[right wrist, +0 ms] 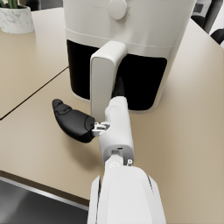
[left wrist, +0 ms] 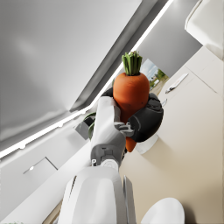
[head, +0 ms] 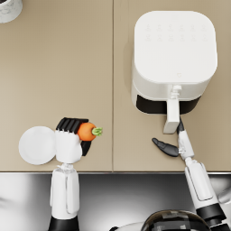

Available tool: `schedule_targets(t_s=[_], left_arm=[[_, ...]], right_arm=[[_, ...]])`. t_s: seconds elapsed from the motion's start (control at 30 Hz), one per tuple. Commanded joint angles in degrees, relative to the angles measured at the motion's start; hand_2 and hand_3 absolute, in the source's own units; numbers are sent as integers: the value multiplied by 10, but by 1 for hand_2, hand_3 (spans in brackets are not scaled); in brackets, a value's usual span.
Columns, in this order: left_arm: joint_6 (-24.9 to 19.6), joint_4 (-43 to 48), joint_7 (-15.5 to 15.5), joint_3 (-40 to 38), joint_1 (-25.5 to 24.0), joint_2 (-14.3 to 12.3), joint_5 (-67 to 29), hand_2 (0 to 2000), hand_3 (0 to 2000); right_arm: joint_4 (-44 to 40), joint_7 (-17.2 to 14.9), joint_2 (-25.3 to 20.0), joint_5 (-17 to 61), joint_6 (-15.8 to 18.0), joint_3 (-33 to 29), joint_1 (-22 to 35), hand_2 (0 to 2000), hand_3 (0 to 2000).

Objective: Pick up the carrot and place it into the air fryer

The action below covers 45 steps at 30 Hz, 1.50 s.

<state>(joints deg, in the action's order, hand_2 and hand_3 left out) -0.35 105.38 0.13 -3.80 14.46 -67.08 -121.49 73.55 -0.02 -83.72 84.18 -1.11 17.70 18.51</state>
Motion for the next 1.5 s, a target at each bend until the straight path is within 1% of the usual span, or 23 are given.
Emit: schedule_targets(t_s=[0.03,0.07,0.1,0.13,0.27,0.3,0.7,0.73,0.77,0.8,0.83,0.87,0.9,1.1,1.13,1.2,1.3,1.33,1.37,1.4,1.43,1.47,1.5], left_arm=[[0,10,0,18,10,-2,2,2000,2000],[0,9,0,20,7,-3,3,2000,2000],[0,9,0,22,6,-4,4,2000,2000],[1,12,0,26,3,-4,5,2000,2000],[1,2,0,44,7,-9,6,2000,2000],[1,7,0,46,7,-10,6,2000,2000],[-1,-3,0,114,79,-51,6,2000,2000],[-1,-9,0,123,90,-58,6,2000,2000],[-1,-16,0,135,101,-66,6,2000,2000],[-2,-25,0,145,114,-75,6,2000,2000],[-2,-36,0,158,128,-85,6,2000,2000],[-2,-55,0,169,146,-97,6,2000,2000],[-2,-73,0,179,162,-109,6,2000,2000],[-4,-185,0,238,251,-188,6,2000,2000],[-4,-196,0,249,260,-197,6,2000,2000],[-5,-217,0,276,276,-204,6,2000,2000],[-5,-254,0,323,287,-217,6,2000,2000],[-5,-267,0,337,289,-220,6,2000,2000],[-5,-279,0,349,292,-224,6,2000,2000],[-5,-294,0,538,392,-119,6,2000,2000],[-5,-306,0,406,319,-203,7,2000,2000],[-3,-313,0,417,317,-200,6,639,1673],[-1,-317,0,416,310,-196,6,0,1347]], right_arm=[[3,0,-10,0,-12,27,23,0,0],[6,0,-10,1,-21,31,25,0,0],[10,0,-11,1,-29,30,28,1361,327],[5,-1,-12,1,-43,32,33,2000,653],[-77,-2,-46,3,-88,79,105,2000,1960],[-66,-1,-39,3,-80,102,108,2000,2000],[214,3,219,3,-78,319,54,2000,2000],[232,6,160,3,-82,217,-24,2000,2000],[251,7,230,3,-64,315,36,2000,2000],[268,12,180,2,-46,235,-35,2000,2000],[286,11,240,2,-37,324,19,2000,2000],[297,12,197,2,-33,248,-45,2000,2000],[310,11,248,2,-27,324,6,2000,2000],[358,15,237,1,20,290,-60,2000,2000],[311,15,385,1,21,257,-54,2000,2000],[366,15,241,1,19,289,-62,2000,2000],[368,14,271,1,16,323,-30,2000,2000],[331,13,417,1,15,287,-42,2000,2000],[333,13,420,1,15,291,-40,2000,2000],[373,13,270,1,14,323,-30,2000,2000],[335,13,424,1,14,296,-37,2000,2000],[335,13,425,1,12,297,-36,2000,2000],[374,14,270,1,11,323,-26,2000,2000]])
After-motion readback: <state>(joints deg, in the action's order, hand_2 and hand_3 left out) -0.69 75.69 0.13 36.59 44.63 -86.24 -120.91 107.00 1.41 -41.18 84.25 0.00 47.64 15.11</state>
